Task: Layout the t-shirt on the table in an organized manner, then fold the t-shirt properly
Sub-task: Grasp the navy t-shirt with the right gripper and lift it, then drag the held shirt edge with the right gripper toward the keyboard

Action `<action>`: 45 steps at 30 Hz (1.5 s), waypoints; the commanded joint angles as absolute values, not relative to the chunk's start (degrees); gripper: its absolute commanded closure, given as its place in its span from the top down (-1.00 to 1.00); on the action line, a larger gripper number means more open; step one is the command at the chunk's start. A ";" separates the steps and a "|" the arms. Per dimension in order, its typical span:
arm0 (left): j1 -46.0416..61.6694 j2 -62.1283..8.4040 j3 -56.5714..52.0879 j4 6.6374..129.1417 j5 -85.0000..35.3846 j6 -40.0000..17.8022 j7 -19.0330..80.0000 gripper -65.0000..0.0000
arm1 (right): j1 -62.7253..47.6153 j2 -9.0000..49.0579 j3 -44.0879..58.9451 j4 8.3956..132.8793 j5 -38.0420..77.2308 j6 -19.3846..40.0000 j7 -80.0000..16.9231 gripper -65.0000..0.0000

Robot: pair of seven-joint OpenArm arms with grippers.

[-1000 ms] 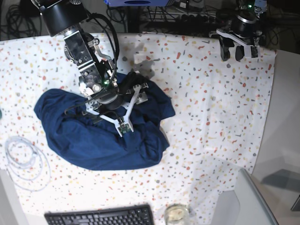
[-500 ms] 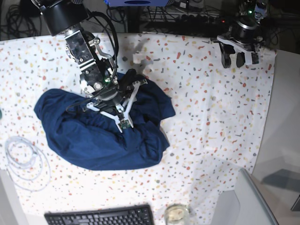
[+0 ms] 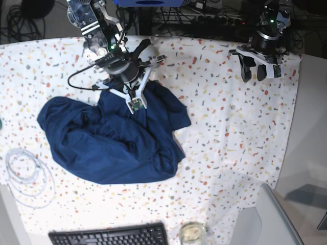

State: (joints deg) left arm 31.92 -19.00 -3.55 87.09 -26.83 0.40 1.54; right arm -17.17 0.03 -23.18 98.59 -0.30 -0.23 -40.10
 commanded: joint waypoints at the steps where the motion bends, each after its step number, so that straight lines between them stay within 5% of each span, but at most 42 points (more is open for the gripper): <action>1: 31.87 -19.56 -3.91 87.78 -26.77 0.31 0.22 -0.14 | -17.98 -0.22 -23.69 100.35 0.04 -0.22 -39.25 -1.00; 8: 30.11 -19.56 -3.82 86.64 -26.68 0.31 0.22 -0.18 | -20.79 3.82 -32.04 100.62 0.04 -0.48 -38.99 -1.00; 16: 29.85 -19.82 -4.26 86.55 -26.68 0.31 0.22 -0.85 | -23.60 5.58 -28.44 106.95 0.04 -0.48 -39.25 -0.98; 20: 29.85 -19.65 -4.35 86.55 -26.68 0.31 0.22 -0.96 | -23.16 5.58 -24.75 111.69 -0.04 -0.48 -39.25 -0.59; 25: 29.93 -19.65 -3.82 86.55 -26.68 0.31 0.31 -0.98 | -18.51 5.58 -17.89 112.48 -0.13 -0.31 -39.34 0.32; 28: 30.73 -19.74 -4.35 86.55 -26.68 0.31 0.31 -1.00 | -13.93 5.67 -13.23 109.41 -0.13 -0.31 -39.43 0.70; 38: 31.60 -19.82 -4.53 83.56 -26.68 0.31 0.31 -1.00 | -5.41 8.75 -8.04 100.44 1.71 -0.31 -45.41 0.71; 45: 32.92 -19.56 -6.99 83.30 -26.77 0.31 0.22 -1.00 | -8.92 16.40 -17.71 100.70 -9.10 -0.22 -45.23 0.71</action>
